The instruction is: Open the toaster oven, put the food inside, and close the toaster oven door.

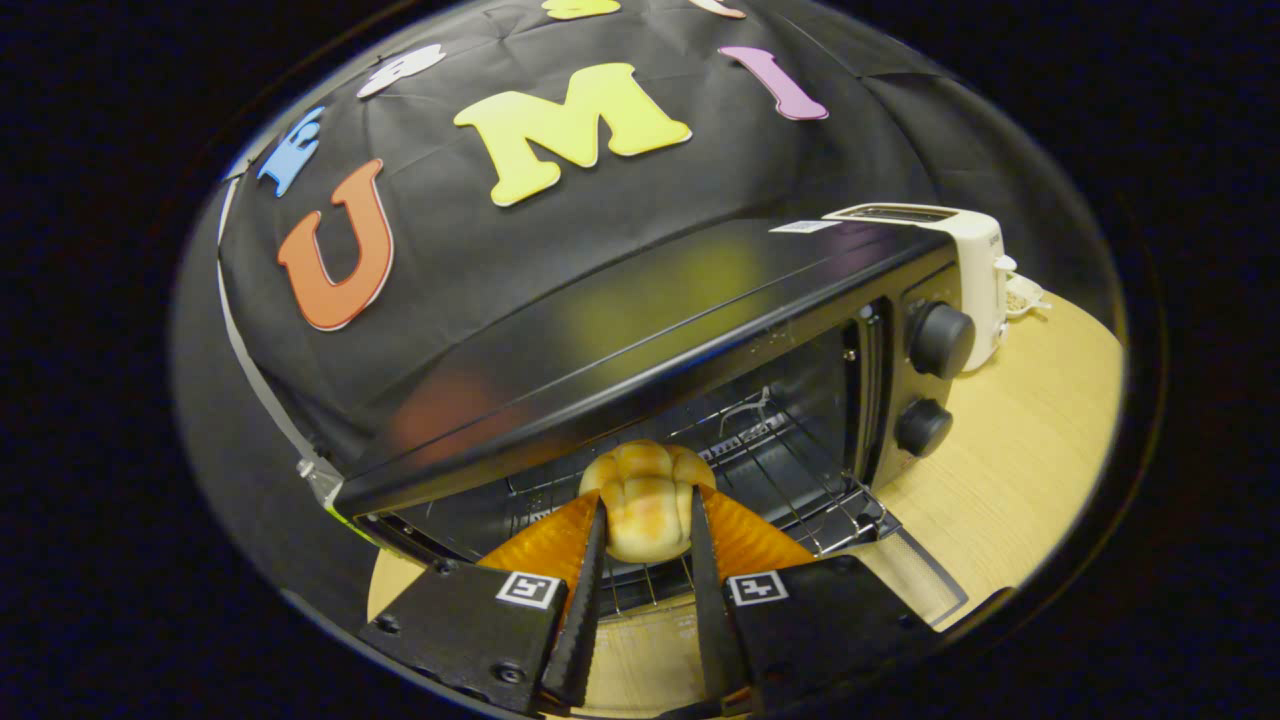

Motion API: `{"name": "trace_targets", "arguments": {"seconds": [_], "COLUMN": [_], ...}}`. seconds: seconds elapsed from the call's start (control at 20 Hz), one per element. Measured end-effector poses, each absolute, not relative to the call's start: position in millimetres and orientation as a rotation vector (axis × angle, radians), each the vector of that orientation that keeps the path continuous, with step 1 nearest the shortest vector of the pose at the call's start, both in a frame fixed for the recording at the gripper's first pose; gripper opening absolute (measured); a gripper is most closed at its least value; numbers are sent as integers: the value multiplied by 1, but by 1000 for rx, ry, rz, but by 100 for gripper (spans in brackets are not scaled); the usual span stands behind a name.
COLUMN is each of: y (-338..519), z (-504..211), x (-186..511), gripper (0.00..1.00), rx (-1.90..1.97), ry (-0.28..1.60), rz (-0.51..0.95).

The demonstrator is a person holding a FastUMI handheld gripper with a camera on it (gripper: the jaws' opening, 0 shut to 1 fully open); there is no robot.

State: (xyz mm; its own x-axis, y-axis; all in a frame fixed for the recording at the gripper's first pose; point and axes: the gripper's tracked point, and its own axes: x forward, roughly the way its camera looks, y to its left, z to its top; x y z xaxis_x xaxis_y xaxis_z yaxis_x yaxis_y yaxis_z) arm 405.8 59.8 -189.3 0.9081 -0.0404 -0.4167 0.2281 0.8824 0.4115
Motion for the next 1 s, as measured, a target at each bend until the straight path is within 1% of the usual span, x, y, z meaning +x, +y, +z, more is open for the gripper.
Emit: {"name": "trace_targets", "arguments": {"seconds": [0.1, 0.2, 0.3, 0.35, 0.6, 0.8, 0.95, 1.0], "y": [59, 68, 71, 73, 78, 76, 83, 85], "z": [-192, -195, -195, -195, -188, -177, -169, -166], "x": [417, 423, 425, 424, 412, 390, 363, 352], "gripper": [48, 49, 58, 67, 87, 90, 98, 98], "rx": [446, 441, 405, 398, 393, 384, 348, 326], "ry": [412, 425, 429, 430, 445, 423, 414, 409], "rz": [-157, -139, -146, -143, -129, -117, -86, -69]}}
